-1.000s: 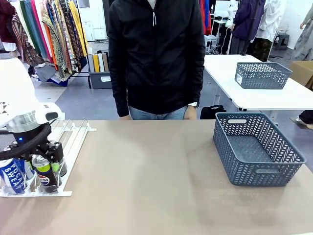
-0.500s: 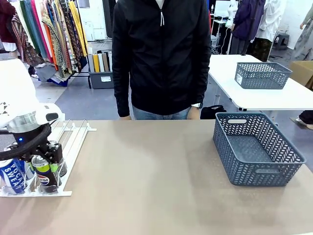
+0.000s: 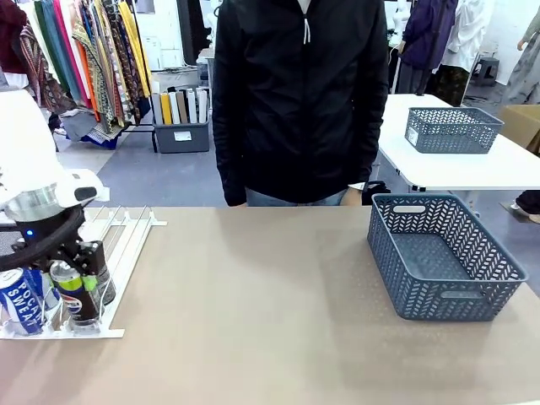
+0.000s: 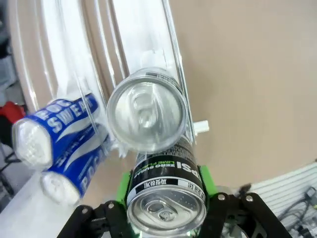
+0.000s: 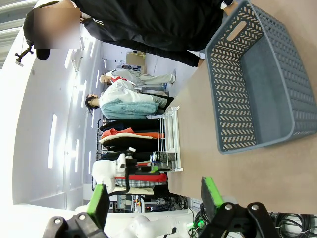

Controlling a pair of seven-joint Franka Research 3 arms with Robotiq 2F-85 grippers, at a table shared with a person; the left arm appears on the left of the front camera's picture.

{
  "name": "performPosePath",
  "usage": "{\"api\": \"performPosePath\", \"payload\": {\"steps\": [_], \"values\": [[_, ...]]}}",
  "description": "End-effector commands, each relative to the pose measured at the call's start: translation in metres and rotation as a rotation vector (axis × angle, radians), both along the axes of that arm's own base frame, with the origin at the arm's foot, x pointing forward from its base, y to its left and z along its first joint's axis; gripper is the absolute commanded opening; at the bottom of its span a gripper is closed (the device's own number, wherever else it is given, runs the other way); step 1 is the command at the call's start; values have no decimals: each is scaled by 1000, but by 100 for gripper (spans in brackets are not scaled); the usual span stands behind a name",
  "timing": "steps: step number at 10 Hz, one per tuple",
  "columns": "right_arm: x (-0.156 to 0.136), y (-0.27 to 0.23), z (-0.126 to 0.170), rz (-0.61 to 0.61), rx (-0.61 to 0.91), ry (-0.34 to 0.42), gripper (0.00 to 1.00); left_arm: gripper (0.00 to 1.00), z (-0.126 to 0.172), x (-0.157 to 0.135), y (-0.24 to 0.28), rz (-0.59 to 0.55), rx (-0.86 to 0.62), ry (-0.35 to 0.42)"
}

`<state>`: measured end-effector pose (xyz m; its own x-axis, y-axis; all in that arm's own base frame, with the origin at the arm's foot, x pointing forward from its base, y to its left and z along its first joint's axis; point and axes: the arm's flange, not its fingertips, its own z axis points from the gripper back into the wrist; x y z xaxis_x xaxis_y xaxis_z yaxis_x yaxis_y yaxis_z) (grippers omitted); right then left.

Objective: Retrieve and store the cans from the dispenser.
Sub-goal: Pick up one can from the Automatic Can Dispenser and place it in the middle of the table.

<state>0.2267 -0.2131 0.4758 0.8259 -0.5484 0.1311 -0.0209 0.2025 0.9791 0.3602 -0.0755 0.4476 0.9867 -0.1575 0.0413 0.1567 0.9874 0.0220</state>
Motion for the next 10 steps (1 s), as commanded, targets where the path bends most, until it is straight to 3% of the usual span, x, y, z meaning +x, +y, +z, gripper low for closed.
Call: {"api": "performPosePath", "payload": {"steps": [1,3,5,7,10], "values": [[0,-1,2,-1,5,-31,100,0,84,-3,12,-4,4,5],[0,-1,2,-1,5,-31,100,0,147,1,20,0,-26,-37],[0,-1,2,-1,5,-31,100,0,185,-5,32,24,-61,-55],[0,-1,2,-1,5,-31,100,0,195,-13,43,37,-113,-100],[0,-1,2,-1,5,-31,100,0,197,-10,39,51,-73,-84]]}}
